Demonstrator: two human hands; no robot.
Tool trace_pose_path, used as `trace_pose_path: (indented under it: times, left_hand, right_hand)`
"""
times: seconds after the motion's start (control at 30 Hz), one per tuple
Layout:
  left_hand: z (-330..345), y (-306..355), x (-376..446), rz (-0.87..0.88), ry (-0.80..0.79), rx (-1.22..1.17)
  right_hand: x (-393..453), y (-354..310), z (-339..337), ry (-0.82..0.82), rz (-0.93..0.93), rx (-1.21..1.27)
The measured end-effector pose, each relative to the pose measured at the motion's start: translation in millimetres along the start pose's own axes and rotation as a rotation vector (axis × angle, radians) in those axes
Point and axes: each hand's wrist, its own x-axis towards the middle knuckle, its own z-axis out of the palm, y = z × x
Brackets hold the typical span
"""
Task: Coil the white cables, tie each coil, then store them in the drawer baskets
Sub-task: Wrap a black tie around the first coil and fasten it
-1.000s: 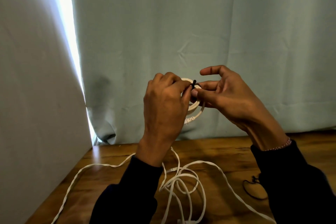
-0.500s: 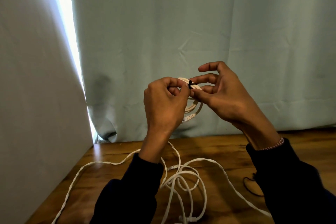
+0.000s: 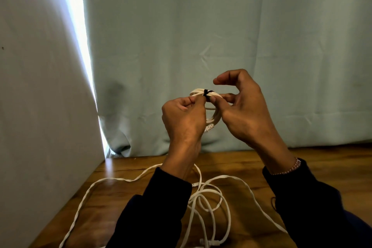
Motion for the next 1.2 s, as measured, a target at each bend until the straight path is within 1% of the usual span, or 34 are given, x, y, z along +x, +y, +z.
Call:
trace_pose_path:
  times: [0.13, 0.2, 0.27, 0.43, 0.53, 0.63, 0.77, 0.9, 0.97, 1.1, 1.2]
  left_hand:
    - [-1.0, 4.7, -2.7, -0.141, -0.003, -0.124]
    - [-1.3, 7.1, -2.6, -0.187, -0.032, -0.192]
    - [-1.1, 7.7, -2.7, -0.204, -0.054, -0.231]
    - [-1.7, 7.1, -1.7, -0.194, -0.126, -0.182]
    - [-5.4, 7.2, 2.1, -0.221, -0.181, -0.121]
    - [-7.1, 5.8, 4.7, -0.225, -0.214, -0.097]
    - [-9.1, 4.2, 9.1, -0.118, -0.241, -0.022]
    - [-12.4, -1.8, 15.6, 0.078, -0.251, 0.095]
    - [-12.8, -5.7, 17.0, 0.178, -0.227, 0.11]
    - [-10.2, -16.4, 19.2, 0.4, -0.114, 0.168]
    - [-9.2, -21.2, 20.8, 0.504, -0.053, 0.186]
  right_hand:
    - [-0.6, 2.6, 6.2, 0.021, 0.022, 0.049]
    - [1.9, 3.7, 2.5, -0.021, 0.071, 0.025]
    - [3.7, 5.0, -2.7, -0.084, 0.115, -0.067]
    - [3.1, 5.5, -6.2, -0.196, 0.073, -0.343]
    - [3.9, 6.4, -5.9, -0.172, 0.05, -0.377]
    - [4.5, 6.7, -6.9, -0.203, 0.036, -0.429]
    - [4.2, 5.9, -9.2, -0.195, 0.018, -0.462]
    - [4.1, 4.7, -10.3, -0.194, 0.001, -0.474]
    - [3.4, 3.8, -9.8, -0.178, -0.009, -0.482]
    - [1.9, 2.1, -8.8, -0.195, -0.002, -0.443]
    - [0.6, 2.1, -5.7, -0.168, -0.007, -0.403]
